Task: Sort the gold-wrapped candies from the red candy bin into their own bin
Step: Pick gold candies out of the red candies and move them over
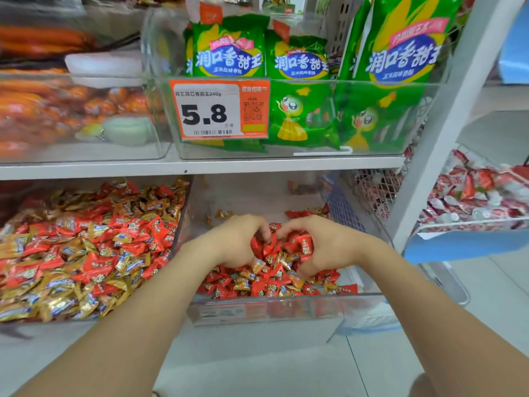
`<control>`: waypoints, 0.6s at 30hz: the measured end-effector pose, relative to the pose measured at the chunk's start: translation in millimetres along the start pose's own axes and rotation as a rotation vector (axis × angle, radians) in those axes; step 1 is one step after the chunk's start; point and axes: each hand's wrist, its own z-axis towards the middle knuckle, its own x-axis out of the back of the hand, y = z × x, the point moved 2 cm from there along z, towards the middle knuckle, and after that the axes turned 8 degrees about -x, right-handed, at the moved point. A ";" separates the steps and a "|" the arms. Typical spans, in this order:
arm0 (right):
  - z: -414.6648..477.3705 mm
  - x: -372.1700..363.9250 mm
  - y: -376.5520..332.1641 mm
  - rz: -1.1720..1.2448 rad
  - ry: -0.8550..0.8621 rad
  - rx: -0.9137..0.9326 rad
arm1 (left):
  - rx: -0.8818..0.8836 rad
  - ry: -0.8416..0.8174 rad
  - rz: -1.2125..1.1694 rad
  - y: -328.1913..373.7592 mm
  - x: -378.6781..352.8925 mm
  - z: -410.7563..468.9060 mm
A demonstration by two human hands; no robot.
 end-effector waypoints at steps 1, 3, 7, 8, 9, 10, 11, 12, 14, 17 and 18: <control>-4.6 1.1 1.2 0.012 0.001 -0.006 | -0.022 -0.026 0.026 0.3 0.4 -3.2; -9.0 2.0 4.2 0.060 -0.013 -0.025 | -0.047 -0.092 0.040 -0.8 -0.8 -7.6; -6.7 3.3 8.4 0.136 0.087 -0.061 | -0.100 -0.069 0.056 -2.0 -6.8 -5.6; -5.0 3.3 9.4 0.126 0.121 -0.065 | -0.127 -0.052 0.058 -0.8 -7.5 -3.9; -3.0 2.6 10.4 0.111 0.145 -0.069 | -0.152 -0.049 0.056 0.5 -8.1 -2.2; -1.4 1.8 10.5 0.105 0.163 -0.074 | -0.172 -0.061 0.053 1.5 -9.0 -0.5; 0.1 1.9 9.9 0.110 0.182 -0.077 | -0.186 -0.077 0.051 2.3 -9.3 1.7; 1.3 3.2 9.4 0.126 0.207 -0.078 | -0.191 -0.090 0.049 2.7 -9.8 3.9; 3.6 7.8 10.8 0.166 0.267 -0.087 | -0.181 -0.091 0.062 3.0 -11.8 8.8; 3.3 12.9 11.1 0.127 0.306 -0.114 | -0.221 -0.070 0.117 4.6 -16.7 16.7; 2.5 13.2 10.7 0.111 0.306 -0.118 | -0.234 -0.091 0.116 5.4 -19.6 19.1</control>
